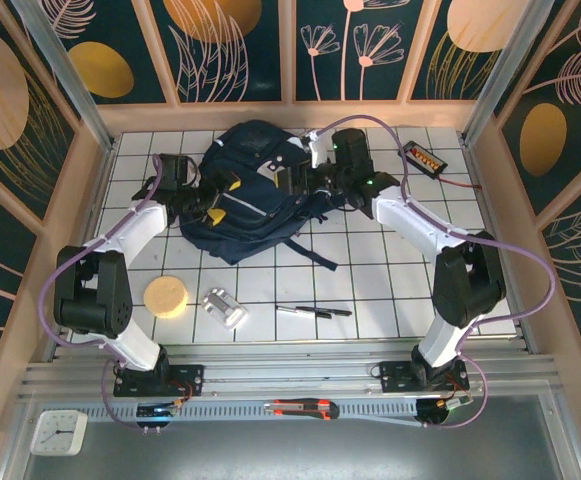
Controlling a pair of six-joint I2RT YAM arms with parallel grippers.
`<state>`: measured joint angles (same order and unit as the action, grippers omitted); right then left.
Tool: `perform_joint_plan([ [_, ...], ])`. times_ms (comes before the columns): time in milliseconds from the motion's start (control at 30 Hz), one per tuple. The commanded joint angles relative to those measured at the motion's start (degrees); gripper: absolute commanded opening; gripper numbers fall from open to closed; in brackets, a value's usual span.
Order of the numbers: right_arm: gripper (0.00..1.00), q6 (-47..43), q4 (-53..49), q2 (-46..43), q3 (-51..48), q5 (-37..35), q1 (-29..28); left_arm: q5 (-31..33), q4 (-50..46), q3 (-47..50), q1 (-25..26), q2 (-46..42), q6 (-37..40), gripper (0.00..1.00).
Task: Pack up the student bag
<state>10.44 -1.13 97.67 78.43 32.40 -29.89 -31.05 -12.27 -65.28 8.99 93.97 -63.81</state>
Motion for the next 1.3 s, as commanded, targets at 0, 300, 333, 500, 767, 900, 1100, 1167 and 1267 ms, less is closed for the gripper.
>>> perform_joint_plan([
  [0,0.67,-0.01,-0.75,0.32,1.63,-0.67,0.23,-0.52,-0.06,-1.35,-0.39,1.19,1.00,0.90],
  [300,0.67,-0.93,0.10,-0.48,-1.61,0.47,0.65,0.64,2.78,4.02,-0.40,-2.42,-1.19,0.91],
  [333,0.67,-1.00,0.34,-0.17,-1.62,0.62,0.64,0.72,2.85,4.54,-0.38,-2.71,-1.11,0.91],
  [500,0.67,-0.16,-0.37,0.65,-0.41,0.47,0.63,0.87,3.47,7.13,-0.38,-5.02,-1.64,0.92],
  [767,0.67,-1.05,-0.63,-0.07,-1.91,1.36,0.68,1.38,9.13,11.71,-0.38,-5.29,-4.51,0.92],
  [900,0.65,-0.54,-0.74,0.15,-1.93,1.24,0.65,1.38,10.81,9.94,-0.38,-2.37,-4.85,0.92],
  [1100,0.61,0.14,-0.30,0.21,-2.04,1.65,0.60,1.30,10.78,3.66,-0.38,2.44,-4.21,0.89],
  [1167,0.60,-0.11,-0.46,0.48,-1.83,1.61,0.60,1.55,11.06,2.89,-0.38,3.28,-4.31,0.88],
  [1267,0.59,-0.24,-1.04,1.03,-1.04,1.53,0.56,1.34,12.24,2.37,-0.38,3.85,-5.08,0.84],
])
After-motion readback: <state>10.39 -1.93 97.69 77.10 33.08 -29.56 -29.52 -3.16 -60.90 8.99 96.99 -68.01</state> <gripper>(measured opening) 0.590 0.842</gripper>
